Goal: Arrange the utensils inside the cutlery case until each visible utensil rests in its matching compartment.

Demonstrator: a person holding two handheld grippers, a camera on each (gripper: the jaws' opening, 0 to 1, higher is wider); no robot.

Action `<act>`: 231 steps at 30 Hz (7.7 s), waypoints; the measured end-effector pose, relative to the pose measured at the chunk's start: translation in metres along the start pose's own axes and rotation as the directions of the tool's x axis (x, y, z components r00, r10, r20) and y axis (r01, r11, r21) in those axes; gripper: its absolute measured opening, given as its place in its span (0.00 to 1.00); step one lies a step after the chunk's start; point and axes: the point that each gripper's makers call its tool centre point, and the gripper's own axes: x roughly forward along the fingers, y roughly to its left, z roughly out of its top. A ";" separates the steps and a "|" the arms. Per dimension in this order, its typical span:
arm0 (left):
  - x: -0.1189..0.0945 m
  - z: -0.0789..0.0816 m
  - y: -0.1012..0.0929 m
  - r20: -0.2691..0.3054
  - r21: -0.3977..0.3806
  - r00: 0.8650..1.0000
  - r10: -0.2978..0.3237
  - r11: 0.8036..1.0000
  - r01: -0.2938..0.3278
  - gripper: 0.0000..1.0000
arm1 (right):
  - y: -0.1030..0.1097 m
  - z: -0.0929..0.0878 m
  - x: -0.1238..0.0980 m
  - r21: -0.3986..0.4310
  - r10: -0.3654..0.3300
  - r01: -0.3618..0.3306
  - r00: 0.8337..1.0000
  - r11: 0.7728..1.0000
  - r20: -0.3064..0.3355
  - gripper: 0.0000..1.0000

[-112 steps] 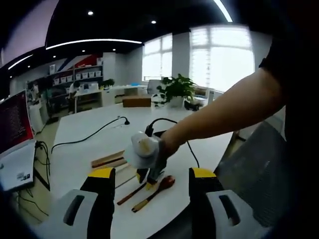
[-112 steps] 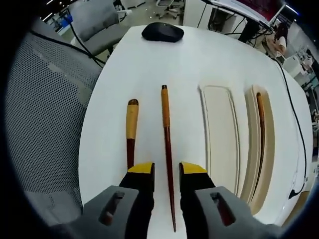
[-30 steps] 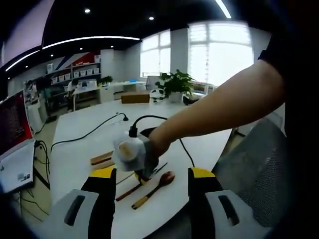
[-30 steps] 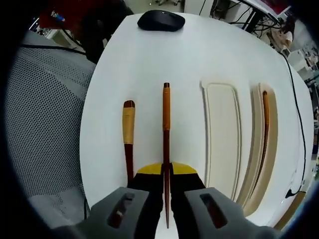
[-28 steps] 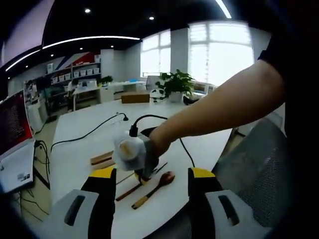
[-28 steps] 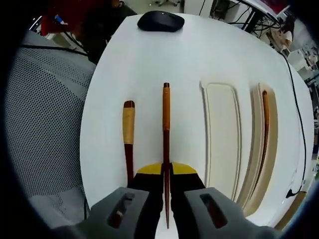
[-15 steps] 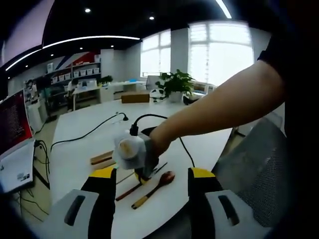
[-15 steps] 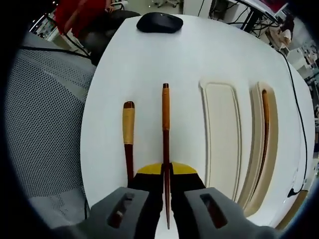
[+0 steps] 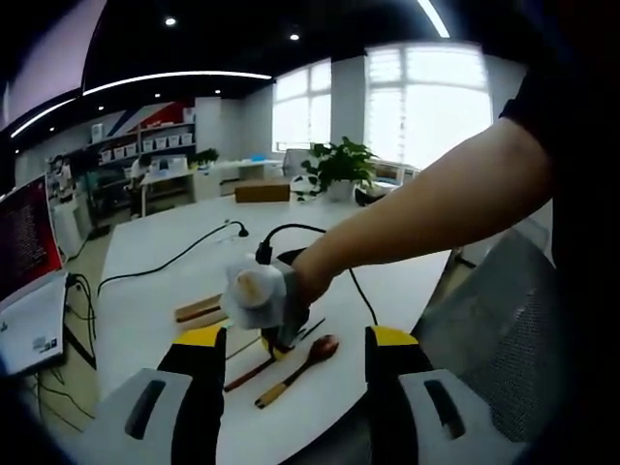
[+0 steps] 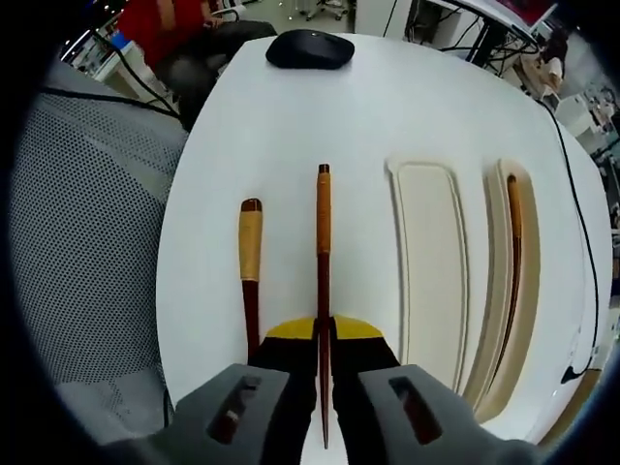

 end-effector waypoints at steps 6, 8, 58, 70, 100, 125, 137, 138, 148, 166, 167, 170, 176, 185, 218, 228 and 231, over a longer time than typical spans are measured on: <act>0.000 0.000 0.000 -0.001 0.002 1.000 -0.001 1.000 0.001 0.59 | 0.000 0.000 0.000 -0.019 0.001 -0.002 1.000 1.000 -0.025 0.01; 0.000 0.000 0.000 -0.002 0.001 1.000 -0.001 1.000 0.001 0.59 | 0.000 0.000 0.000 -0.022 0.004 -0.004 1.000 1.000 -0.028 0.01; 0.001 -0.001 0.000 -0.005 -0.016 1.000 -0.009 1.000 0.009 0.59 | 0.003 0.004 0.000 -0.006 0.021 -0.021 1.000 1.000 -0.016 0.00; 0.001 -0.001 -0.001 -0.004 -0.014 1.000 -0.010 1.000 0.010 0.58 | -0.001 0.005 -0.008 0.002 0.003 -0.003 1.000 1.000 0.001 0.00; -0.003 0.002 0.002 0.013 -0.003 1.000 0.009 1.000 -0.009 0.58 | -0.007 0.006 -0.026 -0.010 -0.038 0.038 0.999 0.999 0.008 0.00; -0.002 0.002 0.002 0.011 0.002 1.000 0.011 1.000 -0.011 0.58 | -0.020 0.004 -0.040 -0.005 -0.074 0.075 0.997 0.997 0.024 0.00; -0.002 0.002 0.002 0.009 0.001 1.000 0.010 1.000 -0.010 0.58 | -0.024 0.003 -0.041 0.000 -0.087 0.087 0.996 0.996 0.033 0.00; -0.002 0.002 0.002 0.009 0.001 1.000 0.009 1.000 -0.009 0.58 | -0.024 0.003 -0.041 0.000 -0.087 0.087 0.996 0.996 0.034 0.00; -0.001 0.001 0.001 0.004 0.000 1.000 0.001 1.000 -0.001 0.58 | -0.028 0.001 -0.043 -0.006 -0.098 0.099 0.994 0.995 0.037 0.00; 0.000 -0.001 -0.003 -0.009 0.008 1.000 -0.012 1.000 0.012 0.58 | -0.042 0.000 -0.054 -0.014 -0.146 0.147 0.988 0.989 0.043 0.00; 0.000 -0.001 -0.003 -0.009 0.008 1.000 -0.013 1.000 0.013 0.57 | -0.042 0.000 -0.054 -0.014 -0.148 0.149 0.988 0.989 0.044 0.00; 0.000 -0.001 -0.002 -0.009 0.006 1.000 -0.011 1.000 0.011 0.57 | -0.044 0.000 -0.055 -0.014 -0.154 0.155 0.987 0.988 0.044 0.00; 0.000 -0.002 -0.003 -0.011 0.008 1.000 -0.011 1.000 0.011 0.57 | -0.048 0.002 -0.056 -0.018 -0.162 0.163 0.986 0.986 0.047 0.00; 0.000 -0.002 -0.002 -0.013 0.003 1.000 -0.012 1.000 0.012 0.57 | -0.056 0.004 -0.061 -0.021 -0.170 0.172 0.984 0.985 0.046 0.00; 0.001 -0.001 -0.003 -0.005 -0.028 1.000 -0.029 0.999 0.029 0.57 | -0.073 0.003 -0.067 -0.006 -0.189 0.190 0.981 0.982 0.042 0.00; 0.001 -0.002 -0.003 -0.004 -0.045 0.999 -0.038 0.998 0.038 0.57 | -0.081 0.004 -0.071 0.003 -0.197 0.197 0.980 0.980 0.040 0.00; 0.002 -0.004 -0.002 -0.014 -0.050 0.999 -0.042 0.998 0.042 0.54 | -0.082 0.004 -0.072 0.006 -0.196 0.195 0.980 0.981 0.037 0.00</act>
